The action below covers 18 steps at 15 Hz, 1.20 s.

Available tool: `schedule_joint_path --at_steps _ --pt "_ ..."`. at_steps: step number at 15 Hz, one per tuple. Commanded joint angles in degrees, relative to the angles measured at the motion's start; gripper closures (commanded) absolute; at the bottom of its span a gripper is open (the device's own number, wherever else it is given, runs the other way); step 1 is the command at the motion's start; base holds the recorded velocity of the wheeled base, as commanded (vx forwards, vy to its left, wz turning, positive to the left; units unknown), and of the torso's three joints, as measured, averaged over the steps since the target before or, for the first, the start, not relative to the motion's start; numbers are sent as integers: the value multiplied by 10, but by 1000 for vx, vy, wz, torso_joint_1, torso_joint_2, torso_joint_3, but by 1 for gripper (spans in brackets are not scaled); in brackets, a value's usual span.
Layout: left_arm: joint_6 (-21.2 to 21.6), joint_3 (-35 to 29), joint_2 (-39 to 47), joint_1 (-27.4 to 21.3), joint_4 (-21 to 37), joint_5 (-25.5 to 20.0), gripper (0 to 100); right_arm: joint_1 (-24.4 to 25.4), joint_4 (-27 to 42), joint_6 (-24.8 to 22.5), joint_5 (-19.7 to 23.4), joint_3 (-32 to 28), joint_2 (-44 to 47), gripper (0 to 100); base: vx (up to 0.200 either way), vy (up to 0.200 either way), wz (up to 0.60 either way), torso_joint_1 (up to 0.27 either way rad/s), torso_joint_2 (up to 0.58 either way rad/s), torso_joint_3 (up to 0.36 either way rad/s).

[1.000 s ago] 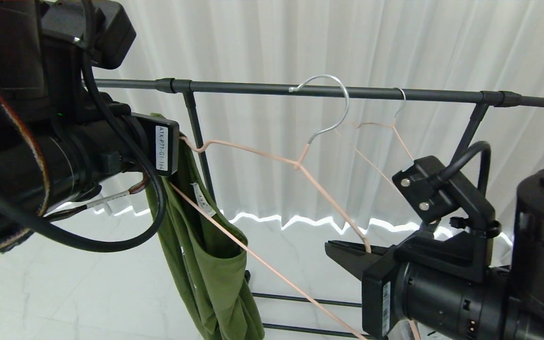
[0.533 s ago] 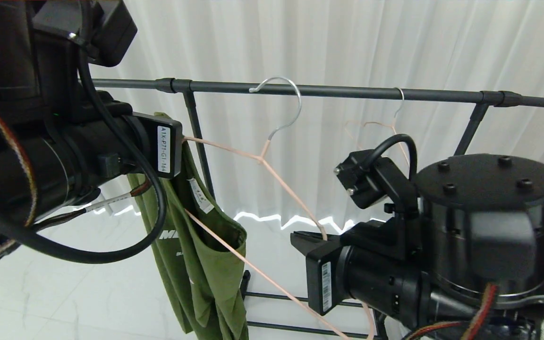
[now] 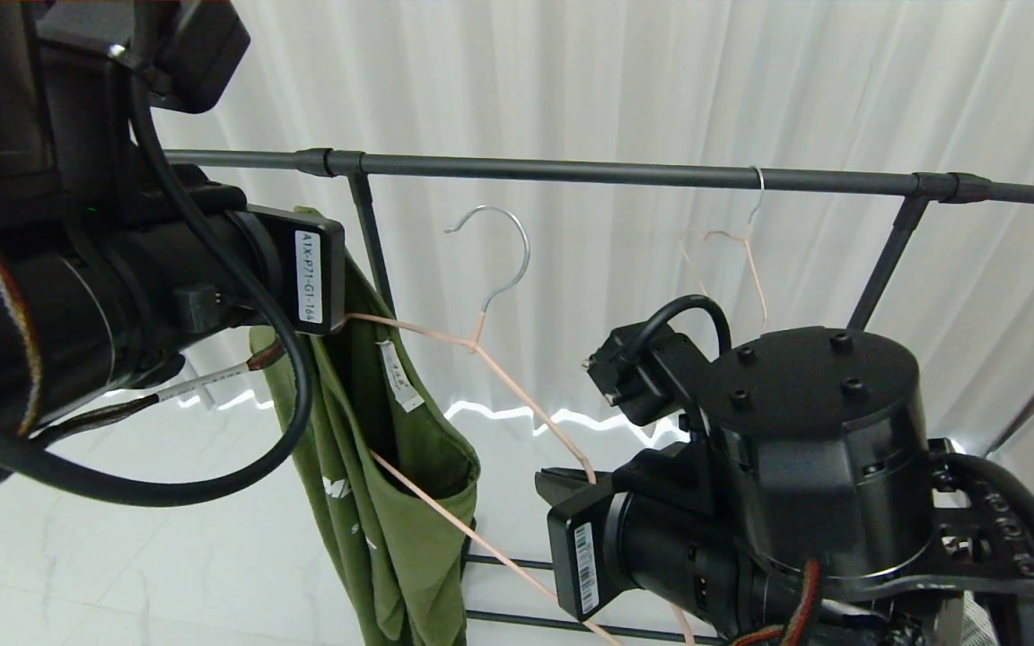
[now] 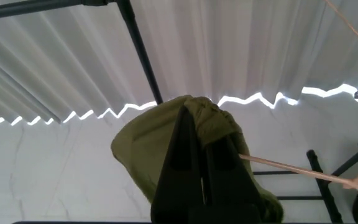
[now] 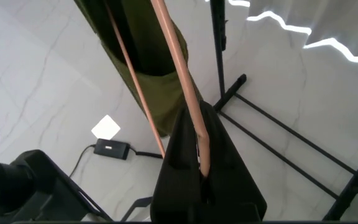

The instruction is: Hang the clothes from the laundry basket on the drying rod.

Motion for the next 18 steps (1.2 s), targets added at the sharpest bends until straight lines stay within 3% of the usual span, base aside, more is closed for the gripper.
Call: schedule_joint_path --at_steps 1,5,9,13,15,18 --pt "0 0 0 -11 0 0 100 0 0 -1 0 -4 -1 100 0 0 0 0 0 0" --pt "-21 -2 8 -87 0 -1 100 -17 51 -1 2 -66 9 100 0 0 0 0 0 0" --pt "-44 -18 30 -148 0 -2 100 -23 57 -5 3 -84 9 100 0 0 0 0 0 0" --pt "-58 -21 38 -151 0 -1 100 -25 57 -24 -4 -75 -3 100 0 0 0 0 0 0" --pt "-56 -4 17 -142 1 0 100 -43 50 -61 -4 -38 -37 100 0 0 0 0 0 0" --pt "-52 35 11 -144 -3 1 100 -56 -22 -98 -4 16 -64 100 0 0 0 0 0 0"
